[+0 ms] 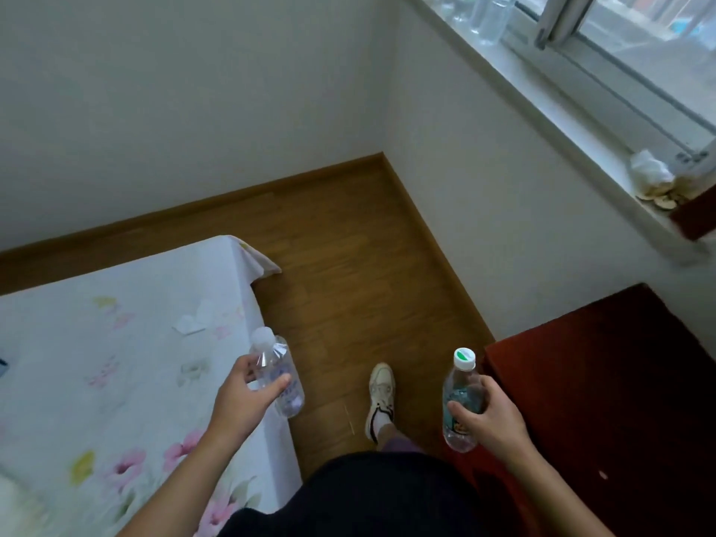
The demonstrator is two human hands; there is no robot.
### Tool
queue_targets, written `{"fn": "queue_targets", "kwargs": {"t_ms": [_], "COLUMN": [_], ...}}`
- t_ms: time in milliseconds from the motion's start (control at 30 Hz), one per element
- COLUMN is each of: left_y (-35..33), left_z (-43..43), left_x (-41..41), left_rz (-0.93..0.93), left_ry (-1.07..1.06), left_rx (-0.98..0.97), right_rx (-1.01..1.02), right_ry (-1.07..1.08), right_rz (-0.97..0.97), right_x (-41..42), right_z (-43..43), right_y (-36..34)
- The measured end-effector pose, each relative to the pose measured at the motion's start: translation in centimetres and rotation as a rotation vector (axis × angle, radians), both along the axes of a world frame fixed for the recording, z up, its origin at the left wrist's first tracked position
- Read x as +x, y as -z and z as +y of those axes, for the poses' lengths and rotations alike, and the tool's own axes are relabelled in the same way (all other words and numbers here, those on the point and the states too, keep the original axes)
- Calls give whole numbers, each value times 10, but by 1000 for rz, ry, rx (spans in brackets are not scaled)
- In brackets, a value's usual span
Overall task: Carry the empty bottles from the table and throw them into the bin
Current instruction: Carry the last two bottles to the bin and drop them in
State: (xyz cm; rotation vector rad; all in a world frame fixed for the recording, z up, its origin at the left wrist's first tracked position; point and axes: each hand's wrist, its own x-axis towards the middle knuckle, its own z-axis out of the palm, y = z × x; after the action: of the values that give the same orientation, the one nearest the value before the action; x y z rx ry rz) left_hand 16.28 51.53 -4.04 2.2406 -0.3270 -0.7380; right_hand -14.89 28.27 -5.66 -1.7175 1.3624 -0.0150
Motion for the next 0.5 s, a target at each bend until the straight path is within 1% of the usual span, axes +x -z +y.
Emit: {"fn": "queue_targets", "kwargs": {"t_ms": [133, 233, 367, 500], "left_y": [6, 10, 9, 9], "left_z": [-28, -37, -42, -41], "left_x": [38, 64, 90, 112], "left_rz": [-14, 4, 13, 48], "left_ry": [-80, -190, -364, -554], "left_rx": [70, 119, 94, 73], "right_rx": [31, 63, 58, 53], "right_ry": [-57, -143, -326, -486], "right_rz": [-43, -62, -114, -138], "right_x": [64, 125, 215, 300], "right_z": [-59, -102, -152, -184], "right_y": [9, 7, -8, -26]}}
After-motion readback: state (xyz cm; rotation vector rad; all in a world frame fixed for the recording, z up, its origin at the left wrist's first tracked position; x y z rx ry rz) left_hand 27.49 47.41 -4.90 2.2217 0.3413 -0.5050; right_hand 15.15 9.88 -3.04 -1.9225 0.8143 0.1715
